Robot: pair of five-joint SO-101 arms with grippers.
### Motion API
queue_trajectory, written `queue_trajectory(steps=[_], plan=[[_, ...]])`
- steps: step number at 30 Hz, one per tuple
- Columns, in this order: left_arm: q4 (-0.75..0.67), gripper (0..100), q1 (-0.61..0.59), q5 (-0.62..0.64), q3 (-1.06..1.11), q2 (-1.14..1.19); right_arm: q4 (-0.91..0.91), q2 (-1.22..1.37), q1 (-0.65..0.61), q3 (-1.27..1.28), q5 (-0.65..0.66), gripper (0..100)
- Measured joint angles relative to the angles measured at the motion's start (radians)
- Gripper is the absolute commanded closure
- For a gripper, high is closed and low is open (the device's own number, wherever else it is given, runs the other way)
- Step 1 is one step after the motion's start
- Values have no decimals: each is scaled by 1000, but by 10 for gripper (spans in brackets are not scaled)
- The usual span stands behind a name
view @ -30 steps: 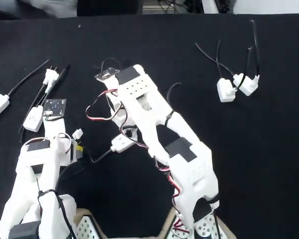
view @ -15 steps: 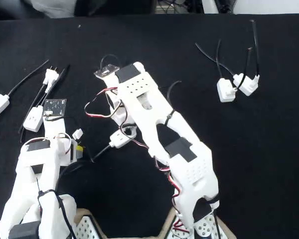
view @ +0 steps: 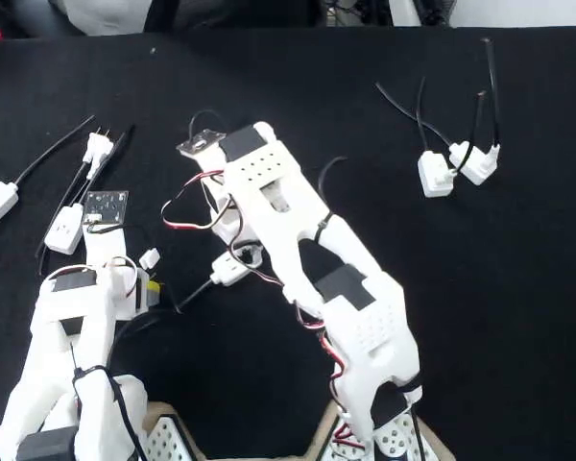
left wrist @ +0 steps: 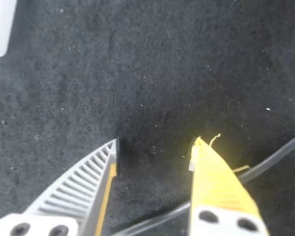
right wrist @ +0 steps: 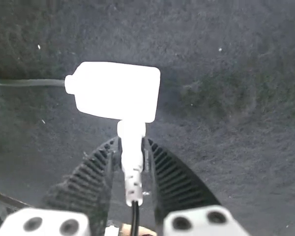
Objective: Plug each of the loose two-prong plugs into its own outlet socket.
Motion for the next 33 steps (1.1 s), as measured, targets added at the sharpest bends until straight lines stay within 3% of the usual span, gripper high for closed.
queue_trajectory(steps=[8, 33], plan=[[0, 758, 0, 0, 0, 0, 0, 5, 0, -51, 100, 988], [0, 758, 0, 0, 0, 0, 11, 14, 0, -89, 61, 988]])
